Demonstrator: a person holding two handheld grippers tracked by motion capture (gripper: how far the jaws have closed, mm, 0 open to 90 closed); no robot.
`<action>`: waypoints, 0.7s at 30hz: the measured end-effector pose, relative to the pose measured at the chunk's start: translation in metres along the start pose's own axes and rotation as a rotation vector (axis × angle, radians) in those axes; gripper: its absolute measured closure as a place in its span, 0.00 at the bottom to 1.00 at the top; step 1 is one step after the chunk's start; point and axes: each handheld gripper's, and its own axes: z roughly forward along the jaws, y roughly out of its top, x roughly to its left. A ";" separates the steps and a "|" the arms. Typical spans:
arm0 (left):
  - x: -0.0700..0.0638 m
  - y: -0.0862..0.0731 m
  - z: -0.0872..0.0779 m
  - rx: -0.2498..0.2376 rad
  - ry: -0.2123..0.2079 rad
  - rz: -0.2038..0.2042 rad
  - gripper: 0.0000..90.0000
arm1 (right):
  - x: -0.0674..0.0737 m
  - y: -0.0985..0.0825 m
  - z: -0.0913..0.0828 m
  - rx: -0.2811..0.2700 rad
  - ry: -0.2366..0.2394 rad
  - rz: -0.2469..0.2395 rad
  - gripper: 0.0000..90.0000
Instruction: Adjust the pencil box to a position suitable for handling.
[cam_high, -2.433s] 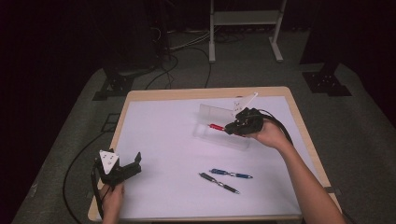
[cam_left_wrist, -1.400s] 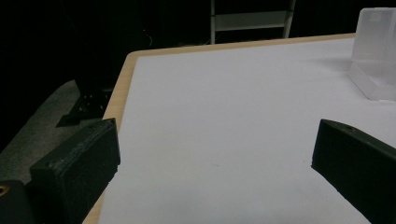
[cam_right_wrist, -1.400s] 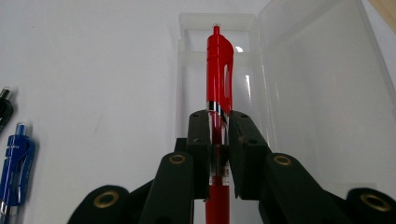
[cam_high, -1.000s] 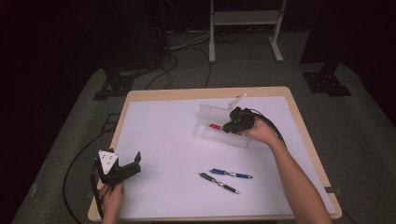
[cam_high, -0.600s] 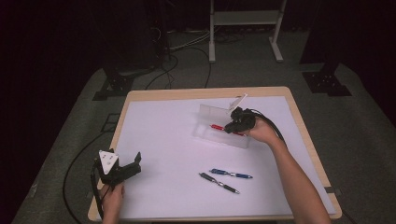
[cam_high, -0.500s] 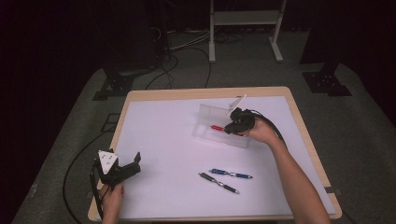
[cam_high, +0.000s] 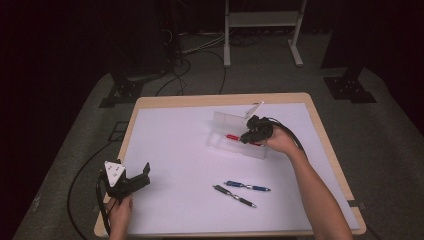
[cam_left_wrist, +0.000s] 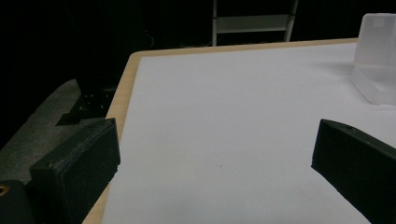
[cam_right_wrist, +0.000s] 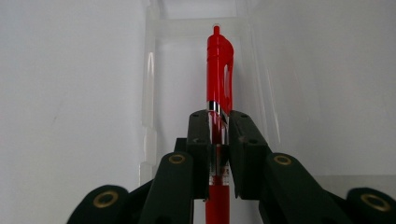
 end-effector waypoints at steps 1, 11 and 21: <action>0.000 0.000 0.000 0.000 0.000 0.000 0.00 | 0.000 0.000 0.000 0.000 0.000 0.000 0.87; 0.000 0.000 0.000 -0.001 0.003 0.001 0.00 | -0.001 -0.001 -0.003 -0.028 -0.005 0.022 0.77; 0.000 0.000 -0.002 -0.003 0.005 -0.001 0.00 | 0.010 -0.002 -0.017 -0.057 0.024 -0.002 0.73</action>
